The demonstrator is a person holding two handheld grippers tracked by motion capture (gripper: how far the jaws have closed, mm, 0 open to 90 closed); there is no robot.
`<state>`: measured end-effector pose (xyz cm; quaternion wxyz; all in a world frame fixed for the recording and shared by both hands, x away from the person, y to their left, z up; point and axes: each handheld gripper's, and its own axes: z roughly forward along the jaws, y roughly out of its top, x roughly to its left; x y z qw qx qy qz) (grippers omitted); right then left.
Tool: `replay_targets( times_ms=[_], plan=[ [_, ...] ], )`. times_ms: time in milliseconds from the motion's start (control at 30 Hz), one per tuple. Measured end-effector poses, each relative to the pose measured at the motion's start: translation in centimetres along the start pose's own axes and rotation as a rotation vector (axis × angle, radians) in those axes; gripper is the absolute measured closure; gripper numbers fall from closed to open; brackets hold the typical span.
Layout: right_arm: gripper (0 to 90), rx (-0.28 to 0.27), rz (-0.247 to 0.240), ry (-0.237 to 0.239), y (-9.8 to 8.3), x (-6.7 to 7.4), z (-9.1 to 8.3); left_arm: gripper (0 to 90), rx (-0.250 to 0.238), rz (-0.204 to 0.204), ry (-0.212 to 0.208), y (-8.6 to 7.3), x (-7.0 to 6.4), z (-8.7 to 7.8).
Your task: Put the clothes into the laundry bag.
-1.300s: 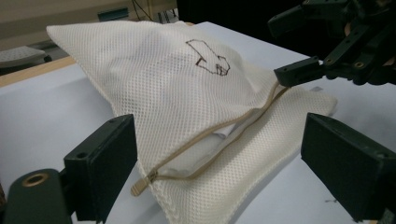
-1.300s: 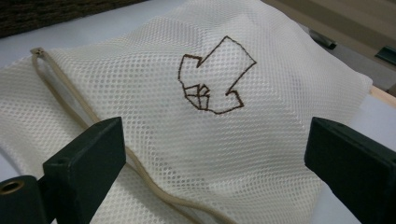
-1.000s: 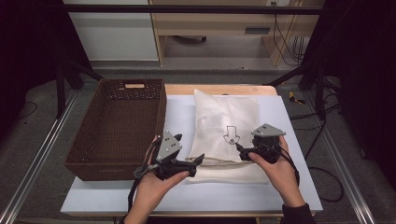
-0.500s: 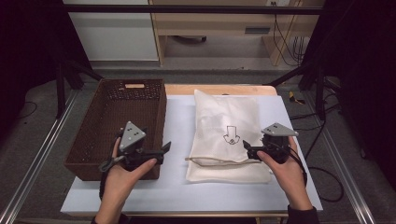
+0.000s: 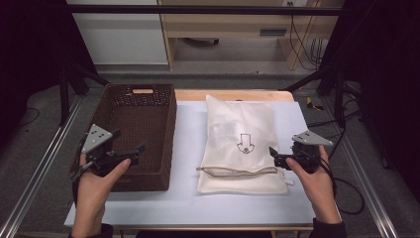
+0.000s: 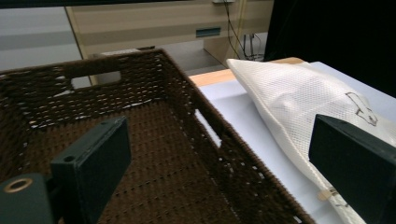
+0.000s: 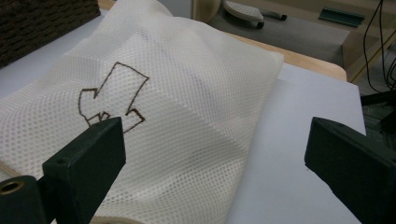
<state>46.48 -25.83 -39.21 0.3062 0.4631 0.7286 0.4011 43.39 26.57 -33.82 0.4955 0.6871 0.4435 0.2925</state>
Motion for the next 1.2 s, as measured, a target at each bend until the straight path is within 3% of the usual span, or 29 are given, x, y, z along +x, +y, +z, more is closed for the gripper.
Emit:
replay_targets(
  times_ms=[100, 233, 367, 500, 767, 833, 933, 967, 1067, 1200],
  plan=[
    [5.7, -0.002, 0.009, -0.012, -0.3, -0.6, 0.0, 5.4, 0.002, 0.007, 0.020, -0.2, 1.0, -0.4],
    [5.8, 0.012, 0.026, -0.037, -1.1, -1.6, 0.2, 4.8, -0.008, -0.020, 0.044, -0.6, 2.2, -0.9],
    [5.8, 0.020, 0.044, -0.043, -1.9, -2.3, 0.4, 3.7, 0.001, -0.002, 0.073, -1.1, 3.5, -1.4],
    [5.8, 0.025, 0.053, -0.053, -2.7, -3.0, 0.7, 3.7, -0.012, -0.037, 0.100, -1.6, 5.1, -2.2],
    [6.3, 0.028, 0.062, -0.083, -4.5, -4.1, 1.2, 4.4, -0.053, -0.053, 0.148, -2.6, 7.7, -4.0],
    [6.3, 0.017, 0.058, -0.097, -5.2, -4.3, 1.3, 4.6, -0.054, -0.058, 0.176, -3.0, 8.4, -4.3],
    [6.3, 0.004, 0.053, -0.118, -6.2, -4.6, 1.4, 4.9, -0.020, -0.028, 0.235, -3.6, 9.4, -4.8],
    [6.2, 0.005, 0.056, -0.120, -6.5, -4.7, 1.4, 5.2, -0.028, -0.039, 0.245, -3.8, 9.7, -4.9],
    [6.3, 0.004, 0.062, -0.118, -7.1, -4.9, 1.6, 5.2, -0.052, -0.076, 0.241, -4.2, 10.4, -5.3],
    [6.3, 0.004, 0.047, -0.117, -7.3, -4.6, 2.0, 5.3, -0.057, -0.081, 0.246, -4.2, 10.4, -5.4]
  ],
)
